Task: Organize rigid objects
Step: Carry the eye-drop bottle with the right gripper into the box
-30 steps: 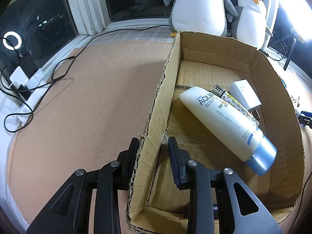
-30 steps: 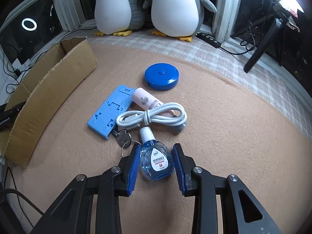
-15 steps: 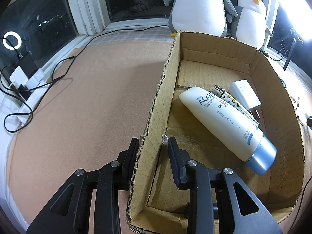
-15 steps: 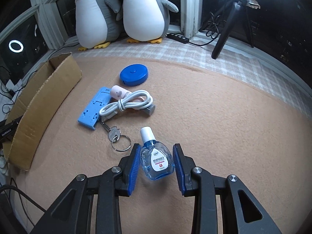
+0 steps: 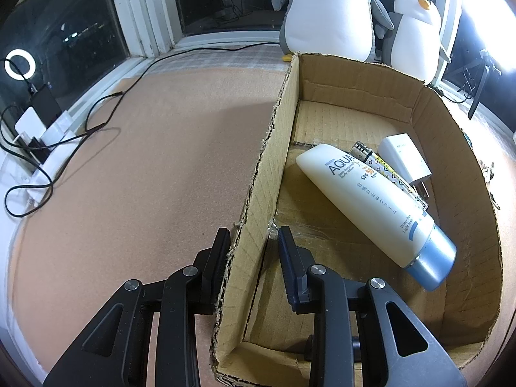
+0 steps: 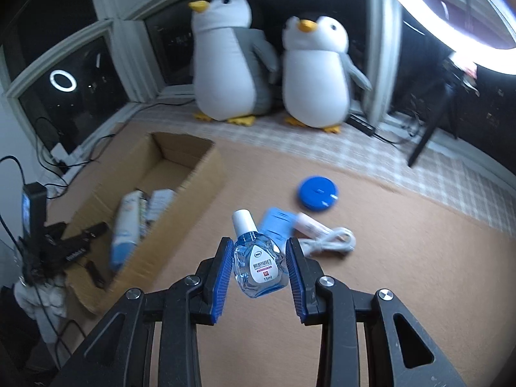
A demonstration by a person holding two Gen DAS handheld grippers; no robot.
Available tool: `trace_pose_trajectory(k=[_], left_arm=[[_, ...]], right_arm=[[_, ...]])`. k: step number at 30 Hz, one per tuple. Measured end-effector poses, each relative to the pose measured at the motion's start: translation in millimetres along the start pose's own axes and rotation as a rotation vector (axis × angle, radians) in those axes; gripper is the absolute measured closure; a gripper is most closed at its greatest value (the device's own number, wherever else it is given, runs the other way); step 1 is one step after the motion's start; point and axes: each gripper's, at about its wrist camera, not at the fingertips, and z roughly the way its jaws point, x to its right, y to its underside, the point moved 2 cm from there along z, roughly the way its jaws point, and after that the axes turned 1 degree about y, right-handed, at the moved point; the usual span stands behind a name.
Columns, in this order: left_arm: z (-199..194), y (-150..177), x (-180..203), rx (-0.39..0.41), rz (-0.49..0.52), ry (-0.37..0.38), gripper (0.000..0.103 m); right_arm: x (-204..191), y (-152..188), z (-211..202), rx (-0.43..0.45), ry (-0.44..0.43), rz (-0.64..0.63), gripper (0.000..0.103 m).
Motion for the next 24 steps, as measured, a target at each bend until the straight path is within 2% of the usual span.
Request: trace_pose_trajectory(k=[11, 24], left_arm=[[0.1, 0.0, -2.2, 0.004, -0.010, 0.008, 0.074], [0.2, 0.1, -2.5, 0.005, -0.012, 0.009, 0.074]], right_arm=[[-95.6, -27.2, 35.8, -0.026, -0.097, -0.084, 0.073], [-140.2, -26.8, 72.3, -0.077, -0.133, -0.141, 0.073]])
